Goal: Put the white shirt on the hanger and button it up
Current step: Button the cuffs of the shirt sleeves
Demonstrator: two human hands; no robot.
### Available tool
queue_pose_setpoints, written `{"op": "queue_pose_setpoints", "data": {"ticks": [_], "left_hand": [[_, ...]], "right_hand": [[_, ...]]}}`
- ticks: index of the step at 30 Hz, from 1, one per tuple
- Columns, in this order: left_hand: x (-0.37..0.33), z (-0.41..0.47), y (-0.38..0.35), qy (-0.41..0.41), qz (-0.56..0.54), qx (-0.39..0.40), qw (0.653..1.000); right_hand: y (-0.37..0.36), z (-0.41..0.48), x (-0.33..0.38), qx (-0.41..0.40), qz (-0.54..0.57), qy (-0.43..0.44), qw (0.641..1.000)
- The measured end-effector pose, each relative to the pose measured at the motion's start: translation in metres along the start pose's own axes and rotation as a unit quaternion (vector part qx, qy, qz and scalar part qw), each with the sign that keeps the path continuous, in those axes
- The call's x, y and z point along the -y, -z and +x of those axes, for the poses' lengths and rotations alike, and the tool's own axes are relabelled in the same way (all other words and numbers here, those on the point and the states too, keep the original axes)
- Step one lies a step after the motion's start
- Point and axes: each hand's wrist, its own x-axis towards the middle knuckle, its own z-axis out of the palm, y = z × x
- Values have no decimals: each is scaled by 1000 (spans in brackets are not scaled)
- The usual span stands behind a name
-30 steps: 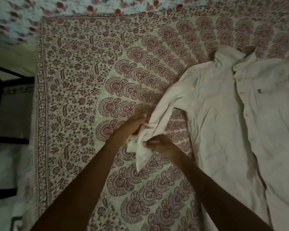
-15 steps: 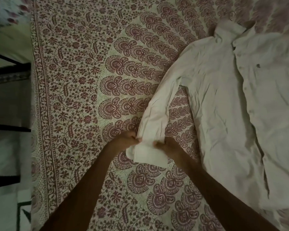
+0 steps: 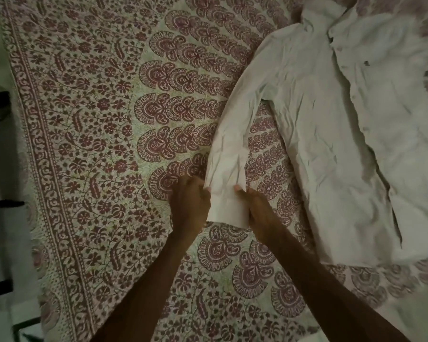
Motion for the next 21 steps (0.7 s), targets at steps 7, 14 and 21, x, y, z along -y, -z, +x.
{"op": "queue_pose_setpoints", "data": {"ticks": [7,14,21], "left_hand": [[9,10,7,71,-155,166,971],[34,6,9,47,-52,145,987],[36,2,22,-15,-168,91,981]], "right_hand": [[-15,-11,-10,-151,-203,117,960],[-16,-15,-37,-173,-213,78,959],[-15,-16,-37,-127,-166,53,976]]}}
